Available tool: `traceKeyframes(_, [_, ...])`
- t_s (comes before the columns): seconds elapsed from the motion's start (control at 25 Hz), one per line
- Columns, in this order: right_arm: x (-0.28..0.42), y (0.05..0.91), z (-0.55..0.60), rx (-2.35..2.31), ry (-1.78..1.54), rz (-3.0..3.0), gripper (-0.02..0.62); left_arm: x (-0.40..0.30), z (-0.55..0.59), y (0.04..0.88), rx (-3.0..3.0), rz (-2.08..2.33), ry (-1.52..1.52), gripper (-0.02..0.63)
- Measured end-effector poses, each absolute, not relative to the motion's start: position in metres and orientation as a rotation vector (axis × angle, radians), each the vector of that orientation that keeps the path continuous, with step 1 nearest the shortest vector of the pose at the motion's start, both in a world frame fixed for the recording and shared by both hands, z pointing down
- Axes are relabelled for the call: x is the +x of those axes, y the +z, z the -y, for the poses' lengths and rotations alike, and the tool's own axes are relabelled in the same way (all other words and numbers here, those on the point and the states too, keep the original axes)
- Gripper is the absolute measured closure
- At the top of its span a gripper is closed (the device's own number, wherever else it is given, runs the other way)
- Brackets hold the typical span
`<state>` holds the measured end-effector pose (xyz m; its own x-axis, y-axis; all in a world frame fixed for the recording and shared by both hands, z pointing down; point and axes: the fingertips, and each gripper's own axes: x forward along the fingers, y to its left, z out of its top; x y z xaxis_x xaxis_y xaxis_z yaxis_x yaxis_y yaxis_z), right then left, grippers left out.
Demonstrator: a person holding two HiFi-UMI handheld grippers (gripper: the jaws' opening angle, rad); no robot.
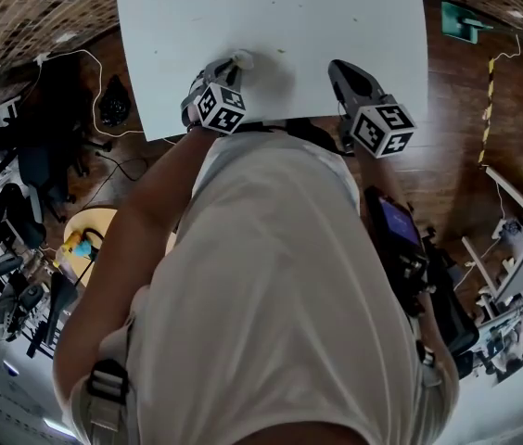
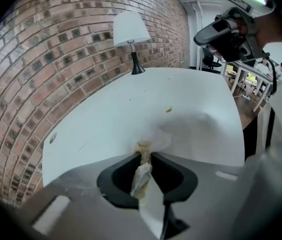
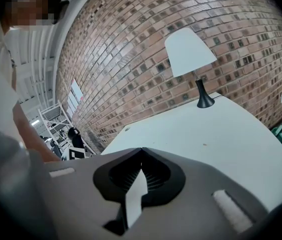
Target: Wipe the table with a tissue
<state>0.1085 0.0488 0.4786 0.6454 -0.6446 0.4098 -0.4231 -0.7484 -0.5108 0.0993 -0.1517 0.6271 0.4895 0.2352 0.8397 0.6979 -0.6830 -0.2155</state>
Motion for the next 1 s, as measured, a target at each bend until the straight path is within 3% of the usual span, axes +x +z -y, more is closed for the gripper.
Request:
traceKeyframes(0.44, [0.110,0.477,-0.049,-2.497,-0.822,-0.836,0.588,0.110,0.126,0.628,-2.014,0.915,-1.055,0.540])
traceKeyframes(1.0, [0.112,0.475,-0.037,-2.478,-0.810,-0.884,0.588,0.028,0.105,0.623,-1.959,1.266,-1.142,0.540])
